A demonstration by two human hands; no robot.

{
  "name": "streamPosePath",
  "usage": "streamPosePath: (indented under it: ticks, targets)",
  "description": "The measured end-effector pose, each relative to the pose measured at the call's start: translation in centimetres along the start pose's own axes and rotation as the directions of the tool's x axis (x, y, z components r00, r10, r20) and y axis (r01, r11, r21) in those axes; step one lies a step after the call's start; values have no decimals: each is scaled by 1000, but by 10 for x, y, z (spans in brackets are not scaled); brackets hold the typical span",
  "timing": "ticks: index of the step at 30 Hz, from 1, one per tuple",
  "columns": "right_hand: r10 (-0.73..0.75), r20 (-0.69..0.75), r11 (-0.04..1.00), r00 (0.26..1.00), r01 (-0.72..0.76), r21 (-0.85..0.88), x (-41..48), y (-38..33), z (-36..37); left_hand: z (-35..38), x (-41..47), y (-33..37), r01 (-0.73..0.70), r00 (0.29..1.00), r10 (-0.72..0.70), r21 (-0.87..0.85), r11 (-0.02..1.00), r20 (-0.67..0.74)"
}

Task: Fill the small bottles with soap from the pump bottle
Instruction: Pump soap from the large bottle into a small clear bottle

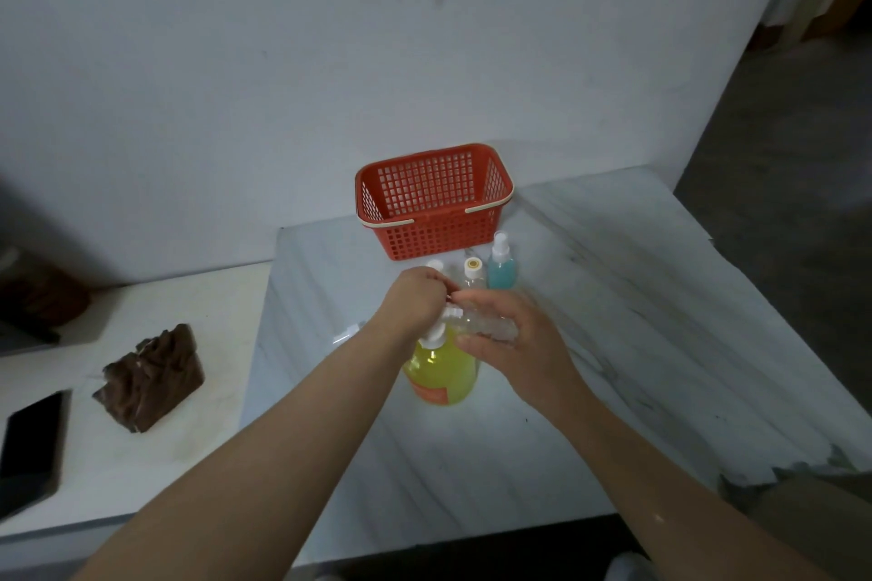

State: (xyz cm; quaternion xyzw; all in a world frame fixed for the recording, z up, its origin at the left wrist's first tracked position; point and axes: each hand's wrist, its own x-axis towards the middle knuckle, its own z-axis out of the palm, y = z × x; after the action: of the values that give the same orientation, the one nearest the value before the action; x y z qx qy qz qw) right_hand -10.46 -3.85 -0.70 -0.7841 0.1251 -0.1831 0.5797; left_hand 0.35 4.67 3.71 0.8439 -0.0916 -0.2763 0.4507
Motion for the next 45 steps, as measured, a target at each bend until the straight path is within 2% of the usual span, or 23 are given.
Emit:
streamPosePath:
  ticks: [10, 19, 24, 45]
  targets:
    - [64, -39, 995, 997, -67, -77, -4, 11, -5, 7, 6, -9, -18, 995, 20, 16, 1000, -94]
    - [95, -101, 994, 990, -100, -43, -4, 13, -2, 7, 4, -10, -25, 996, 24, -15, 1000, -92]
    - [57, -154, 995, 986, -69, -74, -5, 7, -5, 4, 1, -6, -30, 995, 22, -80, 996, -102]
    - [85, -123, 996, 989, -89, -29, 2, 17, -8, 9, 4, -10, -63, 994, 57, -57, 996, -92]
